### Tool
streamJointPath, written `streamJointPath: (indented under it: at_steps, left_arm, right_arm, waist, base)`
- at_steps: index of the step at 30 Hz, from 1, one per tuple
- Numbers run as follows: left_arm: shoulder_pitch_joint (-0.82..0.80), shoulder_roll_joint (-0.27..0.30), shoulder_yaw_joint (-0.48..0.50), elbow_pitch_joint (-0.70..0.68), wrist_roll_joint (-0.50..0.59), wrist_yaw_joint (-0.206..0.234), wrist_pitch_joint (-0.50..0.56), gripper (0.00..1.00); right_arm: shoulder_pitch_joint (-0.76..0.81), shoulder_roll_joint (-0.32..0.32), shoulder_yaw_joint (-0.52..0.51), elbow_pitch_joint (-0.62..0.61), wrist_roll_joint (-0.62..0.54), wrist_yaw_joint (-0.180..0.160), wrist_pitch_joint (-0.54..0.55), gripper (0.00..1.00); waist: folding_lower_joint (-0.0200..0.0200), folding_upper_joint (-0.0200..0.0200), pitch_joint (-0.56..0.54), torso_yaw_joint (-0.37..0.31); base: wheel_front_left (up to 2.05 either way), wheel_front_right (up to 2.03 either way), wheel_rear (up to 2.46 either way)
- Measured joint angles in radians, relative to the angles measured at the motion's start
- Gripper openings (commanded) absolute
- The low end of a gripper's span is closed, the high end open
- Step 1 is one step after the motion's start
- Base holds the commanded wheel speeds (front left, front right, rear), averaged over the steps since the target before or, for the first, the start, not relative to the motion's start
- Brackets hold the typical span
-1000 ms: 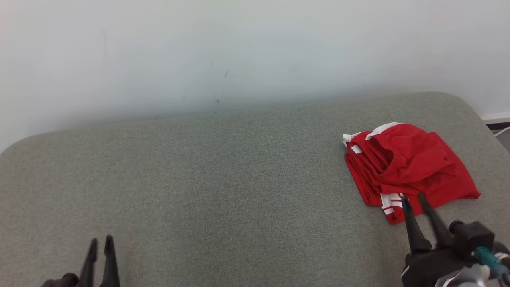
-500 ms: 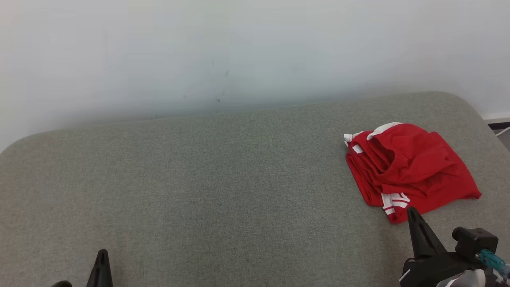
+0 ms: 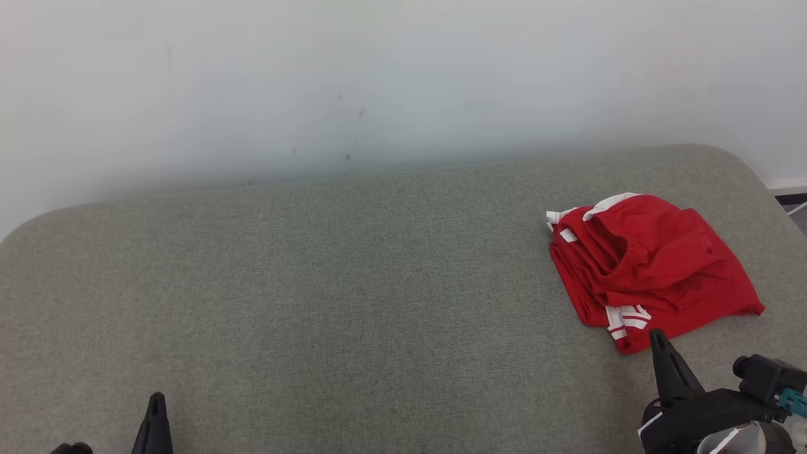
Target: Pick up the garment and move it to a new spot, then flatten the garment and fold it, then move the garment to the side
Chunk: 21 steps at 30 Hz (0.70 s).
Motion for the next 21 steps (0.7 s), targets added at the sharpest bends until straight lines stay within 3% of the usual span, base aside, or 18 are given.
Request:
streamJointPath:
  at_steps: [21]
  left_arm:
    - [-0.024, -0.021, 0.049, 0.015, -0.289, -0.052, 0.08, 0.0]
  right_arm:
    - [-0.02, 0.059, -0.087, 0.019, 0.249, 0.051, 0.079, 0.0]
  waist:
    - [0.0, -0.0001, 0.005, 0.006]
  base:
    - [0.0, 0.0, 0.0]
